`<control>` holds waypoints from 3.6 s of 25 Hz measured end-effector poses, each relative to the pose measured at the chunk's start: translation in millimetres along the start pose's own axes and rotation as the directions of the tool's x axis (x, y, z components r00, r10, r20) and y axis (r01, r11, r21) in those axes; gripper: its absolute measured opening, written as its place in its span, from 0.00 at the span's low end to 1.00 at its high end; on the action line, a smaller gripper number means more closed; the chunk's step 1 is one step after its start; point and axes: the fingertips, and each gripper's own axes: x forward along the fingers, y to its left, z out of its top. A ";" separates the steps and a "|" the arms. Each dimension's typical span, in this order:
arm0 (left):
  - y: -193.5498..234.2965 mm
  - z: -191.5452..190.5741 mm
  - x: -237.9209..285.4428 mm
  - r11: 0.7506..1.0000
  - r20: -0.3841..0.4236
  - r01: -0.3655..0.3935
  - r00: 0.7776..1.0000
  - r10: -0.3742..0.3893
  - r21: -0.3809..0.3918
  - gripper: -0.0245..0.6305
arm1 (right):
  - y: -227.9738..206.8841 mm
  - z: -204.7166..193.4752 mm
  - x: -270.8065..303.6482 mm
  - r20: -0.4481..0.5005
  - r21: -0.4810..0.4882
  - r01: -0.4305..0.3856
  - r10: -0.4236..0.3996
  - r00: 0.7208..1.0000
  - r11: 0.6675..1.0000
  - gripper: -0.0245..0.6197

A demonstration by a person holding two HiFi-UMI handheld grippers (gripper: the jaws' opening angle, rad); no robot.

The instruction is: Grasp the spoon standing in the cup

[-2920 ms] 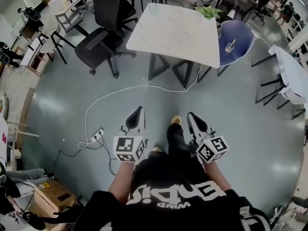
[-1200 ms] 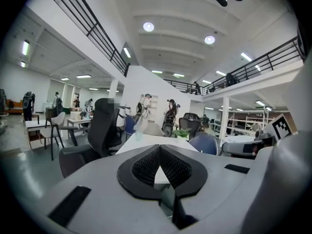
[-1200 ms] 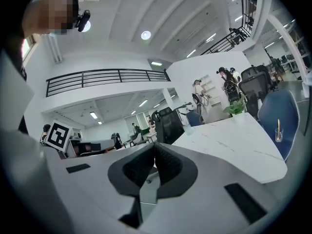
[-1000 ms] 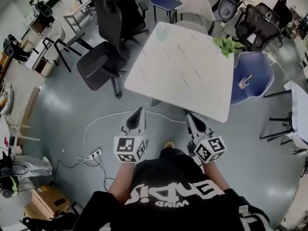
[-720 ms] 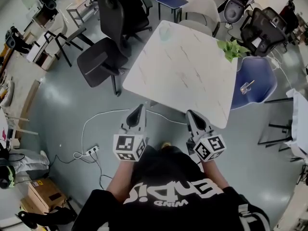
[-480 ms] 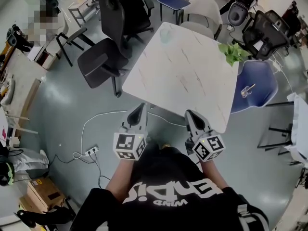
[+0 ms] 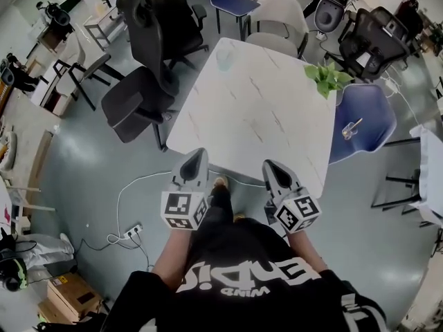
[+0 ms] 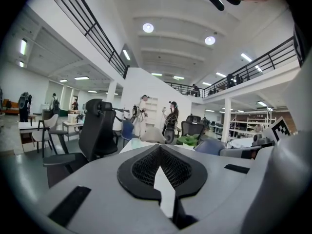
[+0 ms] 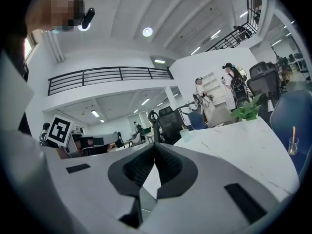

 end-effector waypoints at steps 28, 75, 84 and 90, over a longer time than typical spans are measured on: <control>53.4 25.7 140.6 0.998 -0.015 0.065 0.998 -0.065 -0.002 0.06 | -65.1 29.3 110.9 -0.037 0.000 0.048 -0.048 0.998 0.999 0.06; 112.6 42.4 278.9 0.985 -0.070 0.136 0.989 -0.130 0.101 0.48 | -112.4 45.1 198.3 -0.059 0.033 0.134 -0.132 0.990 0.990 0.06; 123.9 36.2 326.3 0.979 -0.099 0.138 0.987 -0.124 0.153 0.48 | -121.8 45.1 200.7 -0.066 0.039 0.149 -0.147 0.987 0.988 0.06; 130.5 35.4 362.0 0.969 -0.114 0.158 0.984 -0.139 0.188 0.45 | -124.3 43.4 203.2 -0.070 0.041 0.168 -0.165 0.984 0.985 0.06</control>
